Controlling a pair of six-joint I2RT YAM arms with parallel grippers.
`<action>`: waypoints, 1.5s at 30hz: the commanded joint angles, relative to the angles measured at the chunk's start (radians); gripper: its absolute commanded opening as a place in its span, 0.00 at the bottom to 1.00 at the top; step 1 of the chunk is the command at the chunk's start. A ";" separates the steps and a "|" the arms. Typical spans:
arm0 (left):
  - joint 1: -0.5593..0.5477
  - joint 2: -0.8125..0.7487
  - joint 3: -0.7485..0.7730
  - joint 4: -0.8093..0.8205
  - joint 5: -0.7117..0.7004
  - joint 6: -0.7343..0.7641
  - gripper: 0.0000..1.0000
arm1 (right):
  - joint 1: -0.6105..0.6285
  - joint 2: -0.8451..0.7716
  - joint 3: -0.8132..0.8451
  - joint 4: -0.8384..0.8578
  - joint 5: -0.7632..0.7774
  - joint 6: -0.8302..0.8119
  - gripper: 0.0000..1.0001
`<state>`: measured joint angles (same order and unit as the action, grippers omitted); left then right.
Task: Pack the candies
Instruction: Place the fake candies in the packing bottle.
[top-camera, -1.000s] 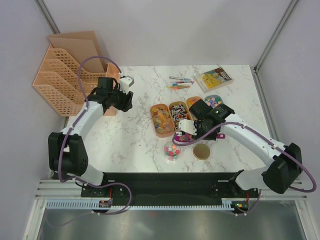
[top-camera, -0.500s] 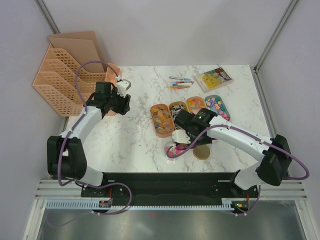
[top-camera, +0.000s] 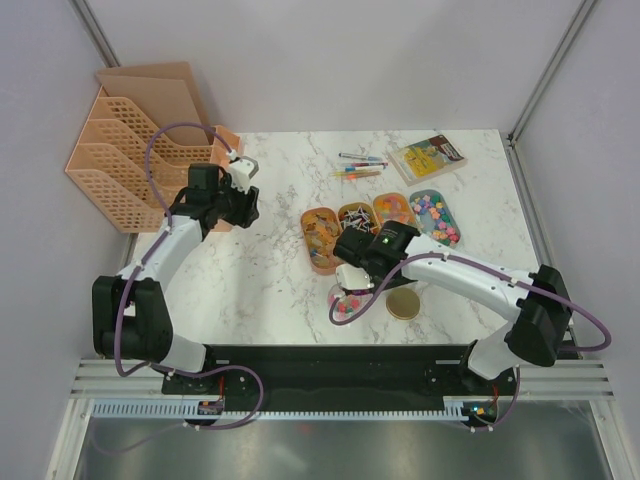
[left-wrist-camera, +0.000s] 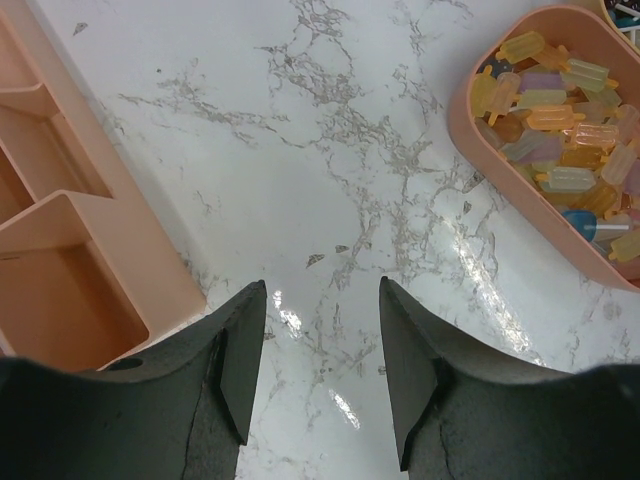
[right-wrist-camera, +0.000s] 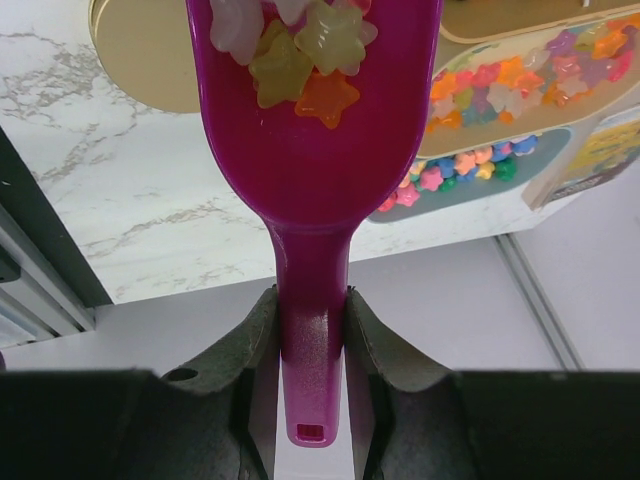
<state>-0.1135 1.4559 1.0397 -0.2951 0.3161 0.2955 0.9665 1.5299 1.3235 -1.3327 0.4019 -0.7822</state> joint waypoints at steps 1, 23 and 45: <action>0.006 -0.037 -0.009 0.053 0.009 -0.030 0.57 | 0.026 -0.001 0.006 -0.126 0.097 -0.020 0.00; 0.009 -0.077 0.031 0.025 0.069 -0.039 0.57 | 0.101 0.021 0.003 -0.126 0.252 -0.077 0.00; -0.126 -0.149 0.137 -0.177 0.501 -0.176 0.02 | -0.187 0.027 0.158 0.009 -0.210 0.178 0.00</action>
<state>-0.2001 1.3312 1.0935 -0.4141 0.6838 0.1593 0.8127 1.5402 1.4326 -1.3437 0.3233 -0.6559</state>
